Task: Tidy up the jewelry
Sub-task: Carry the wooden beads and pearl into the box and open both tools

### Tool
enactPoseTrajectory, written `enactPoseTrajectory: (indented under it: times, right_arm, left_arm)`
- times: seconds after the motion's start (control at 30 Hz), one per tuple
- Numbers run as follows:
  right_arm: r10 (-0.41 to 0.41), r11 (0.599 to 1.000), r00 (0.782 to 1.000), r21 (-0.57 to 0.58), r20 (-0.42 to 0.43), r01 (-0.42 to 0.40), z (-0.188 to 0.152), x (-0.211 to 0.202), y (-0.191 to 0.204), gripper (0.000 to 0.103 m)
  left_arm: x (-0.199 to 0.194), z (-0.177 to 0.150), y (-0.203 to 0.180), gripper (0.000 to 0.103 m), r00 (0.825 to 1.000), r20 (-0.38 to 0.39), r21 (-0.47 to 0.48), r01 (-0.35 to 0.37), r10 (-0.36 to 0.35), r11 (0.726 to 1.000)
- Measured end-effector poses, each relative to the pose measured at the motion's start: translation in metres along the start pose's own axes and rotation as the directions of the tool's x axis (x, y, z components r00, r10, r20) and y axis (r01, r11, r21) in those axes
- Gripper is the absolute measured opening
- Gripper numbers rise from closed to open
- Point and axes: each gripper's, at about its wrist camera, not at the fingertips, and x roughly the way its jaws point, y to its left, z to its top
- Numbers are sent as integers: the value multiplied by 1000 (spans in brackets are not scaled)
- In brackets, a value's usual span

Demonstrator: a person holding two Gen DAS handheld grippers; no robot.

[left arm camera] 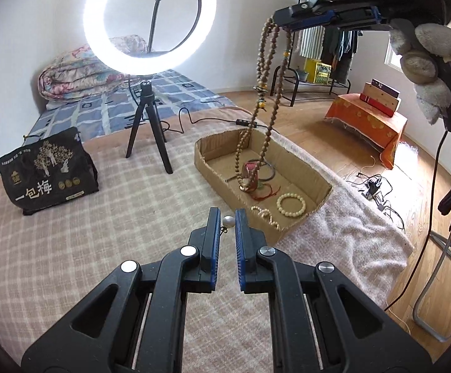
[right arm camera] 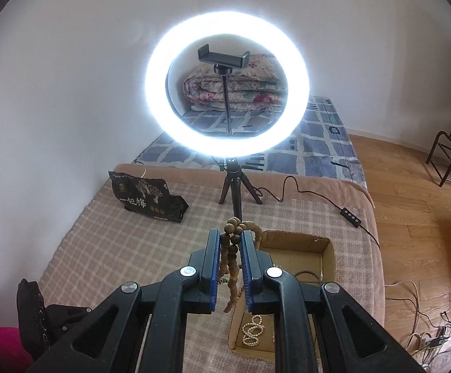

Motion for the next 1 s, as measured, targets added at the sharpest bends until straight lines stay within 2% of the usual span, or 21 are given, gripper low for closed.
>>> enactPoseTrajectory:
  times: [0.47, 1.0]
  right_arm:
    - [-33, 999, 999, 28, 0, 33, -20, -22, -46, 11]
    - [-26, 997, 995, 65, -93, 32, -65, 20, -92, 11]
  left_arm:
    - [54, 57, -13, 8, 1000, 20, 2, -2, 2, 1000]
    - [141, 94, -18, 8, 999, -37, -3, -37, 37, 999]
